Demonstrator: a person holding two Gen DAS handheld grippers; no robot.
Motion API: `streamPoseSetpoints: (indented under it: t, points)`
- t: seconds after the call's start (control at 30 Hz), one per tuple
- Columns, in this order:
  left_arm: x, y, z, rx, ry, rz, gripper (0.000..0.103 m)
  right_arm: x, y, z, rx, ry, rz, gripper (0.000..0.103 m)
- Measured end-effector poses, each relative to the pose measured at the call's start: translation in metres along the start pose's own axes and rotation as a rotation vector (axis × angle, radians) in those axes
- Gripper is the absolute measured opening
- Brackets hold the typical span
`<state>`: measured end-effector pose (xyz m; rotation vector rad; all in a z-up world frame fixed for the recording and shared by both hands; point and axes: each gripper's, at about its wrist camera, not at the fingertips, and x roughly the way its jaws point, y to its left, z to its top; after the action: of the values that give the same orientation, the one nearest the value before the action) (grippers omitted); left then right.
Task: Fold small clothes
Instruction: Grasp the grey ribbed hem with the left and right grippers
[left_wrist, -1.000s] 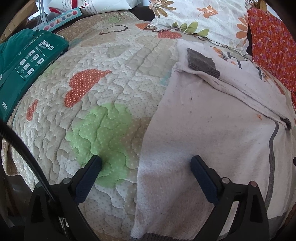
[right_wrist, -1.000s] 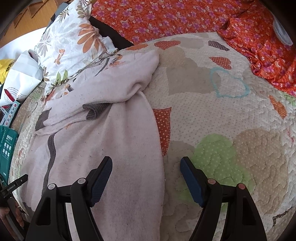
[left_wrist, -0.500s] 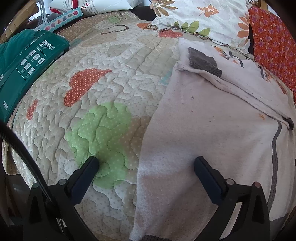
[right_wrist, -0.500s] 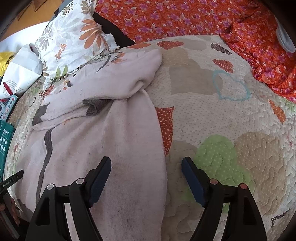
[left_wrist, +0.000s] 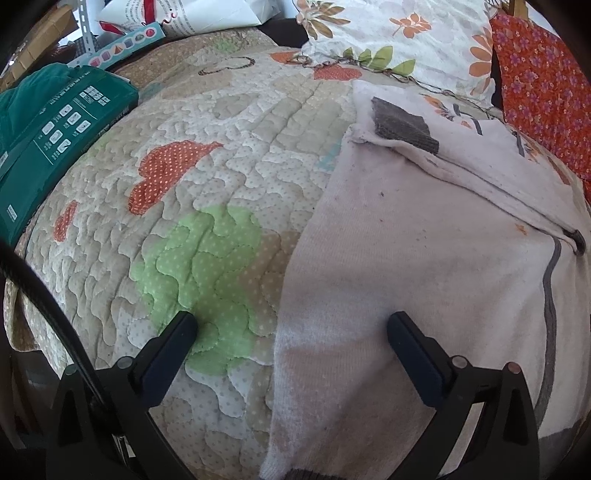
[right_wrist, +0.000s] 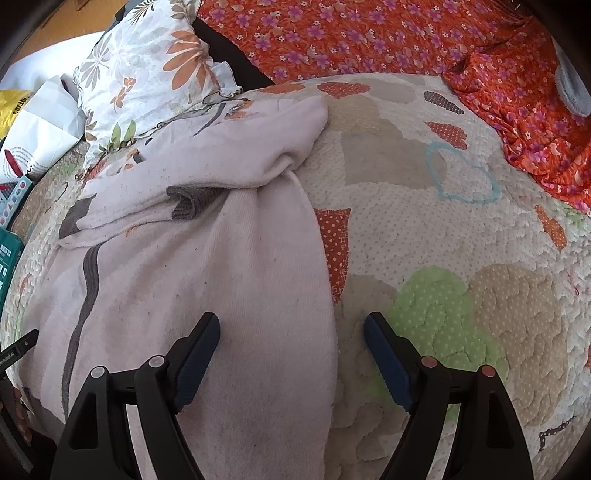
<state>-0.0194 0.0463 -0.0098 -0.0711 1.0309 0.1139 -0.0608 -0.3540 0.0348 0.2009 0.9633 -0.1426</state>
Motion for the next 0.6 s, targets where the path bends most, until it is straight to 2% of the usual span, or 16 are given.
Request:
streamPoseSetpoints:
  t: [0.1,0.17,0.2,0.23,0.27,0.3,0.33,0.4,0.6]
  points:
    - [-0.004,0.003,0.001,-0.008,0.049,-0.061,0.101,-0.003,-0.001,-0.002,0.019,0.01,0.029,0.086]
    - [-0.012,0.006,0.001,-0.021,0.056,-0.145,0.092,-0.007,-0.006,-0.004,0.058,0.022,0.094,0.086]
    - [-0.016,0.007,0.002,-0.021,0.059,-0.186,0.083,-0.009,-0.008,-0.004,0.081,0.027,0.133,0.086]
    - [-0.02,0.01,0.002,-0.023,0.064,-0.244,0.07,-0.011,-0.012,-0.006,0.118,0.029,0.195,0.086]
    - [-0.021,0.011,0.002,-0.027,0.071,-0.292,0.062,-0.013,-0.019,-0.01,0.175,0.04,0.288,0.086]
    - [-0.022,0.014,0.002,-0.04,0.093,-0.374,0.048,-0.013,-0.023,-0.012,0.212,0.049,0.336,0.086]
    - [-0.02,0.016,0.001,-0.057,0.115,-0.424,0.042,-0.014,-0.028,-0.016,0.249,0.054,0.376,0.086]
    - [-0.016,0.021,-0.002,-0.104,0.15,-0.491,0.041,-0.015,-0.035,-0.025,0.315,0.071,0.457,0.086]
    - [-0.02,0.032,-0.01,-0.169,0.162,-0.597,0.039,-0.017,-0.04,-0.05,0.435,0.12,0.644,0.086]
